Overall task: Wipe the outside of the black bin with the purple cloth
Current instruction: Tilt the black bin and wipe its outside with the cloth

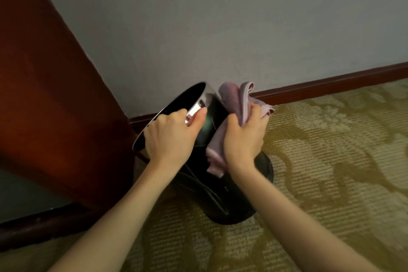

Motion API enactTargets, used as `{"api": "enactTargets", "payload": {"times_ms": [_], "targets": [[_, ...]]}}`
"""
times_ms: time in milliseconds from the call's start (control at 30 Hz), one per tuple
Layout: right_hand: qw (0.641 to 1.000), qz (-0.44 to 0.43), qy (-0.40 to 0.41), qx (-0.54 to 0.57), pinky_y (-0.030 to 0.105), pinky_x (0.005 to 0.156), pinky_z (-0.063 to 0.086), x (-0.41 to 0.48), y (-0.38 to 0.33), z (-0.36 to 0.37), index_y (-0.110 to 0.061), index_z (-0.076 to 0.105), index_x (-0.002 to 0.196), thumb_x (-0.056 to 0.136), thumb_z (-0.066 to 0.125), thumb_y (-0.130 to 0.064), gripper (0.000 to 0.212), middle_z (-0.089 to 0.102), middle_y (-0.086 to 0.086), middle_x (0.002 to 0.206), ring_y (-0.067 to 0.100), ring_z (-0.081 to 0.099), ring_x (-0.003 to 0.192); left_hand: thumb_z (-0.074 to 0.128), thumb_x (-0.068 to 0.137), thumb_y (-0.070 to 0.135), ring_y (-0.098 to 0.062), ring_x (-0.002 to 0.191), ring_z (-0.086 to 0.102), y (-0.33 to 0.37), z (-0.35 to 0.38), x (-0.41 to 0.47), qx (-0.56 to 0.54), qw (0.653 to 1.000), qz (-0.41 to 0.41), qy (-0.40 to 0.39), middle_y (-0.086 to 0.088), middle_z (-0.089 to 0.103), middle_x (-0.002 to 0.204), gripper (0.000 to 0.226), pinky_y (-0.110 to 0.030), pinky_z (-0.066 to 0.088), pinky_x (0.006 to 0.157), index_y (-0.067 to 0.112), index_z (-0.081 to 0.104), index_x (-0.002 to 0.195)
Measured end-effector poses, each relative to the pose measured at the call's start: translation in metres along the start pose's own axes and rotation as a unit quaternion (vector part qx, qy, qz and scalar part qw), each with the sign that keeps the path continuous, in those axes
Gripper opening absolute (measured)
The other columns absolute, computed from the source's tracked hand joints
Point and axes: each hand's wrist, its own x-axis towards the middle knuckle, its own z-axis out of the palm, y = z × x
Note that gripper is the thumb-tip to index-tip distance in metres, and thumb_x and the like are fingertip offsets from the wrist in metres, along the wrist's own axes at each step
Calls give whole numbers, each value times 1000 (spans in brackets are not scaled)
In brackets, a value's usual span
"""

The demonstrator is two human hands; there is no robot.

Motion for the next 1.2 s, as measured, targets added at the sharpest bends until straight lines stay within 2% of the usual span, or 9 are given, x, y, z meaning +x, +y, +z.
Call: {"api": "enactTargets", "payload": {"times_ms": [167, 333, 433, 500, 733, 867, 1000, 1100, 1200], "targets": [[998, -36, 26, 52, 13, 61, 26, -36, 3, -4, -18, 47, 124, 80, 57, -12, 45, 34, -1, 108, 3, 33, 75, 48, 85, 58, -41, 64, 58, 10, 6, 10, -24, 1000, -8, -8, -19, 62, 62, 53, -34, 28, 52, 20, 33, 52], [1000, -7, 7, 27, 22, 56, 20, -31, -1, -4, -20, 47, 120, 81, 59, -18, 41, 34, -4, 107, 10, 37, 73, 48, 84, 57, -37, 59, 53, 9, 4, 11, -33, 999, -2, -7, -13, 60, 57, 55, -32, 25, 51, 21, 30, 47], [1000, 9, -13, 20, 20, 54, 24, -24, -4, -3, -21, 48, 116, 82, 59, -24, 36, 39, -3, 107, 0, 40, 67, 45, 84, 57, -24, 48, 39, 4, 1, 5, -43, 999, 12, 0, -6, 50, 48, 53, -30, 23, 49, 21, 35, 47], [999, 22, -23, 18, 27, 61, 30, -17, -8, -3, -21, 50, 111, 82, 59, -26, 31, 43, -1, 107, -3, 39, 67, 42, 85, 57, -26, 44, 43, 0, -1, 0, -53, 998, 17, 2, -5, 50, 46, 51, -30, 27, 47, 21, 38, 49], [990, 66, -124, -18, 34, 73, 41, 40, -27, 8, -20, 57, 88, 78, 60, -30, 14, 59, 6, 93, 27, 57, 81, 43, 86, 50, -27, 36, 46, -8, -10, -18, -58, 998, 36, 7, 4, 36, 41, 47, -28, 30, 42, 23, 30, 50], [979, 116, -169, -24, 29, 71, 40, 67, -32, 19, -15, 66, 103, 78, 64, -30, 30, 59, 7, 90, 25, 55, 80, 44, 87, 48, -28, 35, 47, -10, -10, -21, -57, 997, 46, 16, 7, 32, 42, 46, -26, 30, 42, 23, 30, 51], [981, 121, -149, -19, 29, 73, 36, 67, -32, 22, -16, 65, 109, 81, 60, -30, 32, 56, 6, 90, 25, 49, 80, 42, 86, 49, -31, 39, 49, -8, -10, -16, -49, 998, 28, 5, 4, 36, 42, 46, -28, 31, 43, 23, 31, 50], [990, 105, -97, 21, 34, 80, 42, 49, -31, 18, -18, 61, 109, 82, 55, -30, 30, 59, 6, 107, 26, 55, 86, 38, 86, 51, -27, 41, 49, -11, -9, -10, -53, 998, 23, -16, 0, 45, 42, 48, -30, 34, 42, 21, 37, 48], [998, 47, -27, 43, 29, 72, 33, 15, -34, 17, -19, 55, 114, 83, 54, -26, 32, 50, 3, 112, 10, 48, 73, 34, 84, 53, -28, 47, 51, -10, -5, 1, -53, 998, 23, -23, -5, 52, 48, 49, -29, 28, 43, 19, 43, 50]]}}
